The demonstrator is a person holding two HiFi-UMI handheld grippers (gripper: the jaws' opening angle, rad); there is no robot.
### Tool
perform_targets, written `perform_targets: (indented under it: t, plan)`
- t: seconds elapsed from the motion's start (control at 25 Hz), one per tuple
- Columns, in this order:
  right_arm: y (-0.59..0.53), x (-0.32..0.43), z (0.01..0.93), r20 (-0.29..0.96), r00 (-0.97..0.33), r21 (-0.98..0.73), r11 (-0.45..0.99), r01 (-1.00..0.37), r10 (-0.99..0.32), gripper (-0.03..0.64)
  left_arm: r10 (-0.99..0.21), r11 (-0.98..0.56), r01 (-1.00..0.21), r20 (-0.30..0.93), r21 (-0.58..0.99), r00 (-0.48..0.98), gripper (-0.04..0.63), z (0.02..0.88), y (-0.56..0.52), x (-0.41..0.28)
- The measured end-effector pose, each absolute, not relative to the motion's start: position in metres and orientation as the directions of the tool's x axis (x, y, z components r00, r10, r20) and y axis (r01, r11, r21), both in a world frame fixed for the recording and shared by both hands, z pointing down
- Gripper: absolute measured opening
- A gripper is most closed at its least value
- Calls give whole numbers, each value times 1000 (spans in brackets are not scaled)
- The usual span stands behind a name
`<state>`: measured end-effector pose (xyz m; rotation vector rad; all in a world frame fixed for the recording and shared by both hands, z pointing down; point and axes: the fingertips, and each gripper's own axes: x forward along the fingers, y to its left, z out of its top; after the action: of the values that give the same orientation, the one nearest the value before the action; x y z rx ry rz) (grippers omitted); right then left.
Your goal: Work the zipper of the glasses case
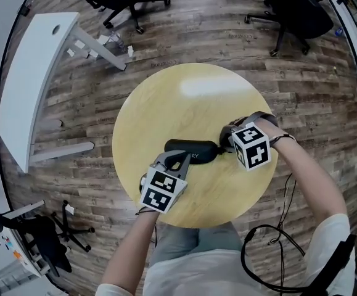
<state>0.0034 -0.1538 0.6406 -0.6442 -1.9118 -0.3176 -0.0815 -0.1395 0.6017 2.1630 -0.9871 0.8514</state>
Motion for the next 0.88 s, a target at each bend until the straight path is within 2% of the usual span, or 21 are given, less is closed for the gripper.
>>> perform_targets:
  t: [0.32, 0.52, 0.64, 0.72, 0.88]
  plan:
    - [-120, 10, 635, 895, -374, -74, 907, 415, 244, 2, -439, -530, -818, 753, 224, 491, 6, 602, -142, -83]
    - [-94, -20, 635, 862, -491, -44, 983, 177, 127, 2, -454, -535, -819, 748, 206, 485, 6, 600, -144, -83]
    - [-93, -32, 635, 841, -541, -5, 1000, 5, 7, 2, -463, -544, -818, 746, 186, 478, 6, 599, -146, -84]
    - [-94, -29, 636, 830, -557, -27, 996, -82, -23, 2, -455, -551, -814, 751, 185, 479, 6, 598, -145, -83]
    - [-115, -9, 633, 843, -533, 42, 997, -64, -69, 2, -464, -572, -809, 758, 139, 458, 6, 591, -155, -91]
